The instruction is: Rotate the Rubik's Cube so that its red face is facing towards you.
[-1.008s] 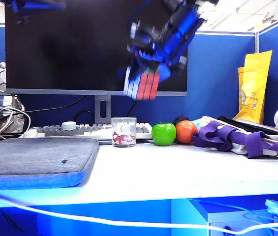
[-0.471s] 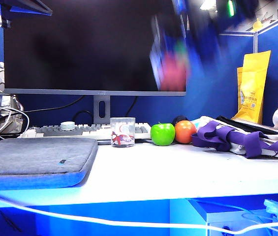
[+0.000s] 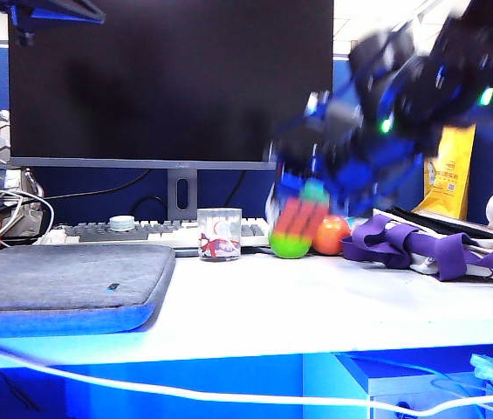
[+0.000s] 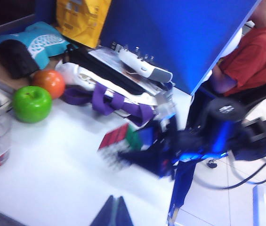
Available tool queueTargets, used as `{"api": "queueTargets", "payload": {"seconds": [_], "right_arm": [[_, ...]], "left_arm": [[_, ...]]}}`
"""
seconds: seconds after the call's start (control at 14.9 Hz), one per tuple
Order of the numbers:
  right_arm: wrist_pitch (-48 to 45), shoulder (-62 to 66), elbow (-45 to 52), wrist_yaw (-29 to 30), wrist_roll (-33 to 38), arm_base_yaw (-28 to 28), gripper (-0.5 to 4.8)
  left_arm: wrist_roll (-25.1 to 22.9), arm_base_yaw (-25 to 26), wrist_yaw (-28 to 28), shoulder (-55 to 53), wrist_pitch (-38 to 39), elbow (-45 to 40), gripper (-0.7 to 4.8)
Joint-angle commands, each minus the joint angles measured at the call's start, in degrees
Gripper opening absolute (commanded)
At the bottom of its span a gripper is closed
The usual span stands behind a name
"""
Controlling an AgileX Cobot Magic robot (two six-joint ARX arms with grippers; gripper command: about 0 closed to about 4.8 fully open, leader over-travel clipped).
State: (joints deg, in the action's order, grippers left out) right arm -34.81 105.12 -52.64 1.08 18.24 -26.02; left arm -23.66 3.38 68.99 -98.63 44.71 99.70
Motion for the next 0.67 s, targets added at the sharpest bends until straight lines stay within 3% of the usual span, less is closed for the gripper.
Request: {"api": "queueTargets", "payload": {"seconds": [0.07, 0.67], "right_arm": [[-1.62, 3.72, -2.03, -0.04, 1.31, -0.07, -0.02], [-9.18, 14.29, -5.51, -6.10, -1.81, -0.52, -0.02]], "left_arm": [[0.11, -0.74, 0.48, 0.37, -1.11, 0.17, -0.04], [0.11, -3.23, 0.17, 0.35, -2.40, 0.15, -0.04]]}}
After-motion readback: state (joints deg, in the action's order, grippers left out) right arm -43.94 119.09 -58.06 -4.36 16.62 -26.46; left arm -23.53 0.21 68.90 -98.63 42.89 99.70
